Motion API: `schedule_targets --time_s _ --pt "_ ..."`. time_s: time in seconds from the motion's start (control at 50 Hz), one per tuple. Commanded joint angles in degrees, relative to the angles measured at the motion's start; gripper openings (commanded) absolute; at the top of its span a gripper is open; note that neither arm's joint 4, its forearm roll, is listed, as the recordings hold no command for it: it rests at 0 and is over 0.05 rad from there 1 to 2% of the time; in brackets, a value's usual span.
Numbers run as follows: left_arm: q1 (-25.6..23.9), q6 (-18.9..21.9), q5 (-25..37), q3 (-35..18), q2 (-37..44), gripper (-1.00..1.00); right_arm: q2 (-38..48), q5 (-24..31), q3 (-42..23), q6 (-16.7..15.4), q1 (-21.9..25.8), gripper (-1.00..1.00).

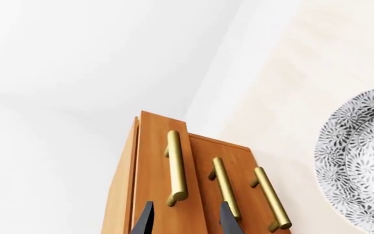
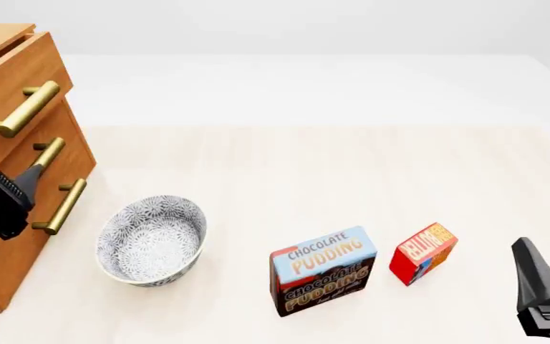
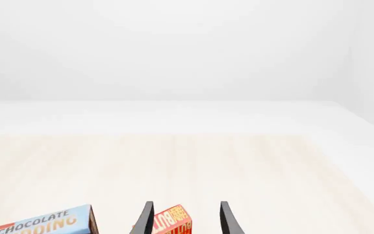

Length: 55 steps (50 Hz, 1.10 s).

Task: Put the butter at the back in the top drawer of the cabinet and close it.

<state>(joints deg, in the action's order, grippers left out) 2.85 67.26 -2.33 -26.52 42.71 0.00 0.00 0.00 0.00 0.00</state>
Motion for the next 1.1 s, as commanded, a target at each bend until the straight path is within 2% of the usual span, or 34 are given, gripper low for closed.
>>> schedule_targets --time_s 0.02,0.64,1.1 --pt "0.47 0.29 -2.52 -0.36 3.1 1.0 0.0 0.0 0.0 0.0 0.0 1.0" --pt "1.77 0.0 -6.03 -1.15 8.37 1.0 0.0 0.0 0.0 0.0 0.0 1.0" --pt "3.36 0.7 -6.98 -0.86 8.98 1.0 0.0 0.0 0.0 0.0 0.0 1.0"
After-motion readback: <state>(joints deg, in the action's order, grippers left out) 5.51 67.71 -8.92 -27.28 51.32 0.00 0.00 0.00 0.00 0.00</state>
